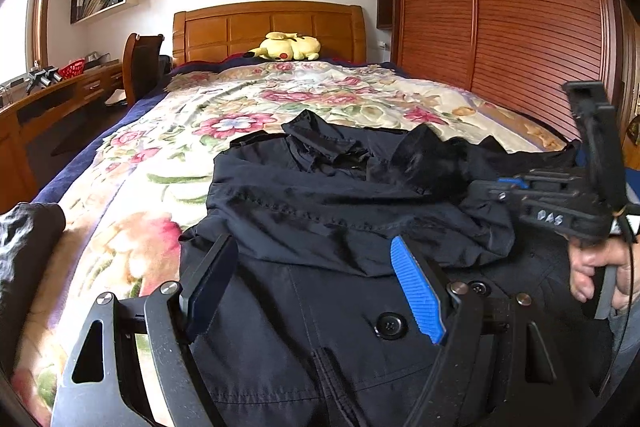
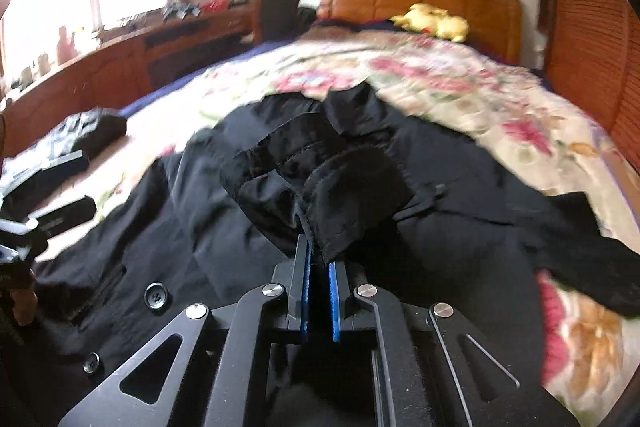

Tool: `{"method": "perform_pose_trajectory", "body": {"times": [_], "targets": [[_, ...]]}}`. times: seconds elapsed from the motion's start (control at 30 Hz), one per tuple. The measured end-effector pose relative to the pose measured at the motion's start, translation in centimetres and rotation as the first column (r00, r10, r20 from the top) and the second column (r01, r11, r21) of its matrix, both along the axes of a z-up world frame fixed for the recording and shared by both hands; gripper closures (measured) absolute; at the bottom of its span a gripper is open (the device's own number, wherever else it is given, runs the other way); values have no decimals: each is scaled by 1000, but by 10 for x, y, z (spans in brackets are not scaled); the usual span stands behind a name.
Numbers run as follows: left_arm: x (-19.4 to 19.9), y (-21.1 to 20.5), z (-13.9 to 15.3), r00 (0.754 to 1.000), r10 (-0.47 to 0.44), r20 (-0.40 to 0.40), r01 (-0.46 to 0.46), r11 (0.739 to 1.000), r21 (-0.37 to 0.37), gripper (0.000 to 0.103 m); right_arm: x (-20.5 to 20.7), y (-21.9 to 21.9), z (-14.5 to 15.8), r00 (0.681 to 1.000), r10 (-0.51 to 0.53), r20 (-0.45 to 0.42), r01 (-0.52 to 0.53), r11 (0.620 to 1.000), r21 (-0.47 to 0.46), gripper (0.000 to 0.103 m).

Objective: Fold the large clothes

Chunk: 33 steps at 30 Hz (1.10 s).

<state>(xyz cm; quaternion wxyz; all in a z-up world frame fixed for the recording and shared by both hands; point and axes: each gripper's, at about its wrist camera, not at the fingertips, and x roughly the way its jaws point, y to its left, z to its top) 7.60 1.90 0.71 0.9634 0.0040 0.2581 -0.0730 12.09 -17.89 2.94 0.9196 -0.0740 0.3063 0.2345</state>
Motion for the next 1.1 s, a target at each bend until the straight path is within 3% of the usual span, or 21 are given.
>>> {"method": "perform_pose_trajectory", "body": {"times": [0.3, 0.47, 0.63, 0.73, 0.9, 1.1], "targets": [[3, -5, 2, 1000, 1, 0, -1, 1000, -29, 23, -37, -37, -9, 996, -84, 19, 83, 996, 23, 96], [0, -11, 4, 1000, -15, 13, 16, 1000, -23, 23, -64, -47, -20, 991, -130, -15, 131, 991, 11, 95], [2, -14, 4, 999, -33, 4, 33, 999, -31, 23, -88, -58, -21, 975, -217, -43, 217, 976, -2, 54], [3, -18, 4, 999, -44, 0, 44, 998, -39, 23, -102, -65, -17, 963, -267, -31, 266, 964, -26, 40], [3, -27, 4, 998, -68, -3, 68, 997, -21, 23, -124, -81, -8, 941, -338, -23, 337, 941, -40, 39], [-3, -37, 11, 996, -88, 26, 88, 996, -2, 23, -144, -70, 9, 930, -366, 24, 367, 927, -82, 37]]}}
